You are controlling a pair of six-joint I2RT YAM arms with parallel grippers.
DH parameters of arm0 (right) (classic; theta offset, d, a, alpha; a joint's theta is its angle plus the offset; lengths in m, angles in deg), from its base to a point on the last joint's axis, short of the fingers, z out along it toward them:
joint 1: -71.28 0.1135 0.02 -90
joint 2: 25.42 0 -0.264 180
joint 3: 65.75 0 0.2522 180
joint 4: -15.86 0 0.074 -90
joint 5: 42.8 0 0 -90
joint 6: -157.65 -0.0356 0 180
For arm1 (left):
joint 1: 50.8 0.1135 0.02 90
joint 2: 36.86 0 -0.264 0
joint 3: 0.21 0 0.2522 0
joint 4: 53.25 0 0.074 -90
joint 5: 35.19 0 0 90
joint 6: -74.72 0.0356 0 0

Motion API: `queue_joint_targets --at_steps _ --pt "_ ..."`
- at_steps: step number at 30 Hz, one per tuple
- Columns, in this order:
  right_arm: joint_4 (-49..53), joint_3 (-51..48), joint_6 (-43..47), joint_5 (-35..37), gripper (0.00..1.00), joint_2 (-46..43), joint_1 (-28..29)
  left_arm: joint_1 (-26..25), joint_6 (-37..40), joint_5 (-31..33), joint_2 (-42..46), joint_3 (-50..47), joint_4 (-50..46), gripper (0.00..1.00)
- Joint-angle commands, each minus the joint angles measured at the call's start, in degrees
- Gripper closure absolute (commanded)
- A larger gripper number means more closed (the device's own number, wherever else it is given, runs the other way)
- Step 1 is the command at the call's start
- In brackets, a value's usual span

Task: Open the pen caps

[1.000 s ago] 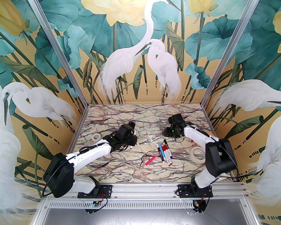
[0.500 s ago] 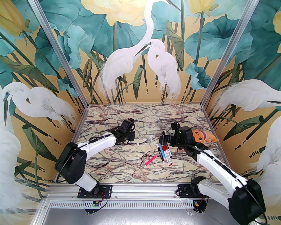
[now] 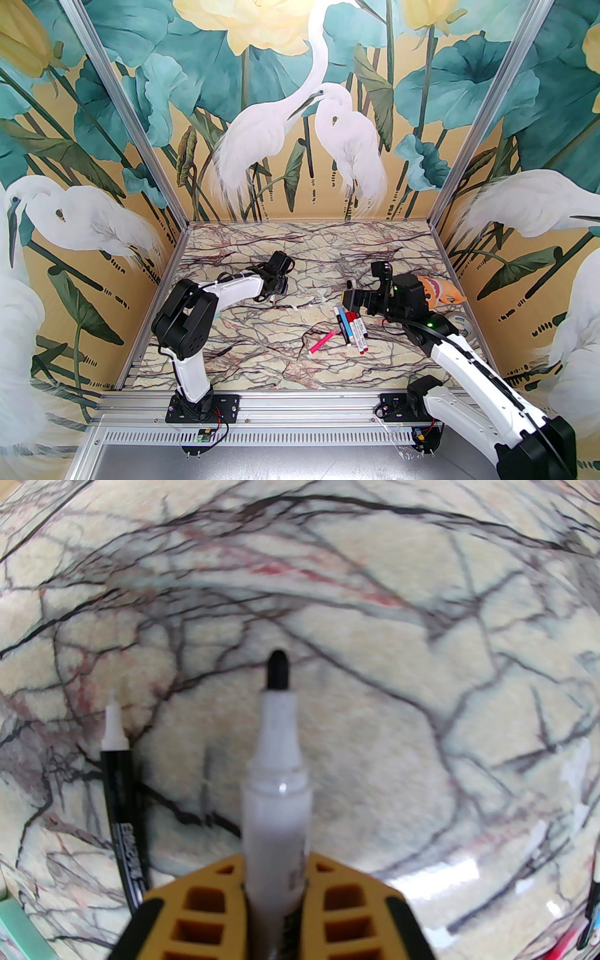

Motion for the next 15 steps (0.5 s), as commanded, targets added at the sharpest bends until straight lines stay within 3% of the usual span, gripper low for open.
queue_joint_targets --at_steps 1,15 --pt "-0.8 -1.2 -1.3 -0.1 0.01 0.0 0.2 0.5 -1.5 3.8 -1.9 2.1 -3.3 0.88" --pt "-0.3 -1.9 -1.4 0.7 0.01 0.5 0.2 0.5 -4.7 7.6 -6.8 5.0 -8.1 0.83"
